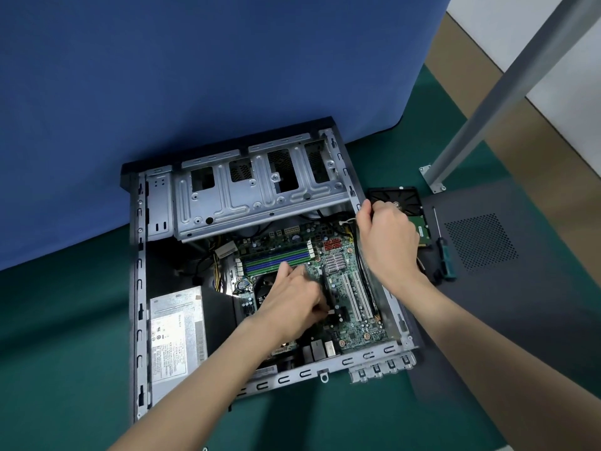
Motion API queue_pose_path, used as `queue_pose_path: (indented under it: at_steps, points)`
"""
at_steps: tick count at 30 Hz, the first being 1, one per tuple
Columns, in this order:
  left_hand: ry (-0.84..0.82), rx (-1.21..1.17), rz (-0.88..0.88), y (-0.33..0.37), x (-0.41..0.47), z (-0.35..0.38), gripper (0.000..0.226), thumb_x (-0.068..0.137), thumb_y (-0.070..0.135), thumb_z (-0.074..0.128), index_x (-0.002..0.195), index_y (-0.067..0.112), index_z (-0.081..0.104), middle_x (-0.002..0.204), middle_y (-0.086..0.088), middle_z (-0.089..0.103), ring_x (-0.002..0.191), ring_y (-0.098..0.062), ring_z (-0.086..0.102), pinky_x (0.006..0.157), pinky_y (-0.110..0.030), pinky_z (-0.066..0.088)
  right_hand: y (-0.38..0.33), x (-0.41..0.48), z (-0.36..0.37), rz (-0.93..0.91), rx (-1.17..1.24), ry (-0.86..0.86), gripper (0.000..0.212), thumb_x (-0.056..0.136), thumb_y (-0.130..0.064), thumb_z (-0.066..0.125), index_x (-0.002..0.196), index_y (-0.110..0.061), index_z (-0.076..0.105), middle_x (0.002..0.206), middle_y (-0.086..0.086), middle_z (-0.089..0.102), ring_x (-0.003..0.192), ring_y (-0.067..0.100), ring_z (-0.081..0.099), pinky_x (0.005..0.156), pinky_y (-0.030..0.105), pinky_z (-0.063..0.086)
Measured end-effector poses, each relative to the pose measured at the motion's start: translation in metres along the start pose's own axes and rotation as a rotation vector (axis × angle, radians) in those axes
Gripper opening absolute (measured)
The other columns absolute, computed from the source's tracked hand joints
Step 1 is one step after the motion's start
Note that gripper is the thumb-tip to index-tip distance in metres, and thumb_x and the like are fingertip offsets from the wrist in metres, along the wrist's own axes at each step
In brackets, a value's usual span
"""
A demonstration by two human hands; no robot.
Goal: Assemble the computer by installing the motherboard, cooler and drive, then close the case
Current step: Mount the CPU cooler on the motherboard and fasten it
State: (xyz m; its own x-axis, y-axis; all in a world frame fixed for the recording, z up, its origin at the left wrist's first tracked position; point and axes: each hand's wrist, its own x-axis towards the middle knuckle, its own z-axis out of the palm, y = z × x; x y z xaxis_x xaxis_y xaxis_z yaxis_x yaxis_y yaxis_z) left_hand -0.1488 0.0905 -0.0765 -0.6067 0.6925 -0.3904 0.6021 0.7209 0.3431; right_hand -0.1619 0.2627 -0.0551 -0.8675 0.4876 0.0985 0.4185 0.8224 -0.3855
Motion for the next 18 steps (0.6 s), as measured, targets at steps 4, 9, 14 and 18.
queue_pose_path:
  at_steps: [4, 9, 14, 18]
  points:
    - [-0.051, 0.118, 0.058, 0.01, 0.009, -0.005, 0.032, 0.085, 0.022, 0.067, 0.059, 0.015, 0.049, 0.078, -0.005, 0.057, 0.108, -0.018, 0.026, 0.088, -0.037, 0.011, -0.001, 0.001, 0.0, -0.005, -0.004, -0.003, 0.043, 0.104, -0.027, 0.034, 0.089, 0.002, 0.062, 0.092, 0.019, 0.063, 0.079, 0.042, 0.061, 0.061, 0.037, 0.034]
    - [-0.13, 0.216, 0.125, 0.012, 0.018, 0.004, 0.042, 0.085, 0.01, 0.062, 0.054, 0.019, 0.036, 0.072, -0.002, 0.049, 0.123, -0.027, 0.03, 0.107, -0.048, 0.008, -0.001, 0.0, -0.002, -0.002, 0.001, -0.011, 0.042, 0.104, -0.027, 0.033, 0.091, 0.002, 0.062, 0.094, 0.018, 0.064, 0.081, 0.041, 0.061, 0.062, 0.038, 0.036]
    - [-0.146, 0.258, 0.147, 0.01, 0.023, 0.013, 0.042, 0.086, 0.005, 0.056, 0.055, 0.021, 0.034, 0.08, -0.007, 0.056, 0.129, -0.03, 0.028, 0.109, -0.05, 0.008, -0.002, 0.0, -0.003, -0.005, -0.013, -0.028, 0.043, 0.104, -0.028, 0.032, 0.094, 0.001, 0.062, 0.098, 0.017, 0.063, 0.084, 0.041, 0.061, 0.064, 0.039, 0.038]
    - [-0.134, 0.242, 0.131, 0.008, 0.024, 0.014, 0.04, 0.088, 0.014, 0.062, 0.057, 0.019, 0.038, 0.077, -0.006, 0.054, 0.124, -0.027, 0.029, 0.108, -0.049, 0.01, -0.003, 0.001, -0.005, 0.0, -0.016, -0.034, 0.043, 0.104, -0.028, 0.032, 0.095, 0.0, 0.062, 0.099, 0.017, 0.063, 0.086, 0.041, 0.061, 0.067, 0.041, 0.042]
